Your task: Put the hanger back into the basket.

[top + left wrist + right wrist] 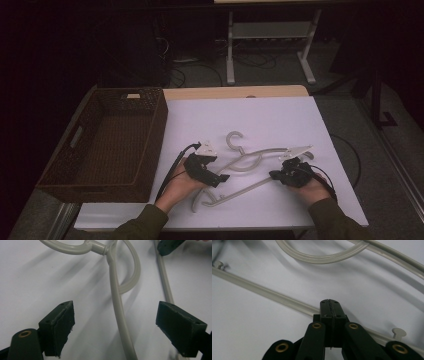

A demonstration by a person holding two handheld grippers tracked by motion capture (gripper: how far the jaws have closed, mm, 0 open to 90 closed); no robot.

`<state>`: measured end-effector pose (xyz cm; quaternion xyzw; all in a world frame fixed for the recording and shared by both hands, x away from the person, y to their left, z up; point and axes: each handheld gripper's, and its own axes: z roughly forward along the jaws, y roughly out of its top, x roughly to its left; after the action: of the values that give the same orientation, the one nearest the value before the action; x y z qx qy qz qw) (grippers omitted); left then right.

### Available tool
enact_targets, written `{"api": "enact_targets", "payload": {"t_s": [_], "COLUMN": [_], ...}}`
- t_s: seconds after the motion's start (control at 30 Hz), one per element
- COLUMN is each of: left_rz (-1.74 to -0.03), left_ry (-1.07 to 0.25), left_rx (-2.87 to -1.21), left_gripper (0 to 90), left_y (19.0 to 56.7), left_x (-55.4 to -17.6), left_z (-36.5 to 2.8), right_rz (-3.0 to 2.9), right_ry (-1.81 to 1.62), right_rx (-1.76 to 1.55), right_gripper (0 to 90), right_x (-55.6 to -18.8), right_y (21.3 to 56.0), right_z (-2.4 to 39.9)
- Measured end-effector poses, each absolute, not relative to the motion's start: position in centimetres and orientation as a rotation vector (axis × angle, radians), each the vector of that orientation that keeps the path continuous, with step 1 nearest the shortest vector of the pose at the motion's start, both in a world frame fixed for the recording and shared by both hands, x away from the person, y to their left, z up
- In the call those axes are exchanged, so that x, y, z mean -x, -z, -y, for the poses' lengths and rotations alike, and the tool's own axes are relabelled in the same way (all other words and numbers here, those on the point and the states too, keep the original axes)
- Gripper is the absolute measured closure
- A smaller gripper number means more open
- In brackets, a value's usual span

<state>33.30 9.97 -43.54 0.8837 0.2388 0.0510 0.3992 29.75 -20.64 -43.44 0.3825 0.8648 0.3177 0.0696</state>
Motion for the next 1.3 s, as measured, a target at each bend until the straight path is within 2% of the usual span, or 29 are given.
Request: {"api": "enact_targets", "payload": {"t_s": [0.27, 0.77, 0.93, 1.3], "left_rz": [-0.607, -0.601, -0.610, -0.681], "left_ry": [-0.139, -0.130, -0.116, -0.111], "left_rx": [-2.274, -2.320, -2.312, -2.287], "left_gripper": [37.7, 69.7, 77.6, 81.2], "left_y": [43.9, 44.2, 44.1, 43.5], "left_x": [-33.6, -33.8, -33.7, -33.7], "left_z": [-8.6, -7.9, -7.8, -7.8], "right_rz": [-2.604, -2.600, -2.600, -2.598], "right_ry": [-0.960, -0.968, -0.968, -0.977], "right_rx": [-1.150, -1.154, -1.155, -1.150], "right_gripper": [89.7, 89.8, 89.7, 89.7], "right_x": [-29.8, -29.8, -29.7, -29.7], "right_y": [43.5, 43.5, 43.4, 43.2], "right_z": [20.7, 20.7, 20.7, 20.9]}}
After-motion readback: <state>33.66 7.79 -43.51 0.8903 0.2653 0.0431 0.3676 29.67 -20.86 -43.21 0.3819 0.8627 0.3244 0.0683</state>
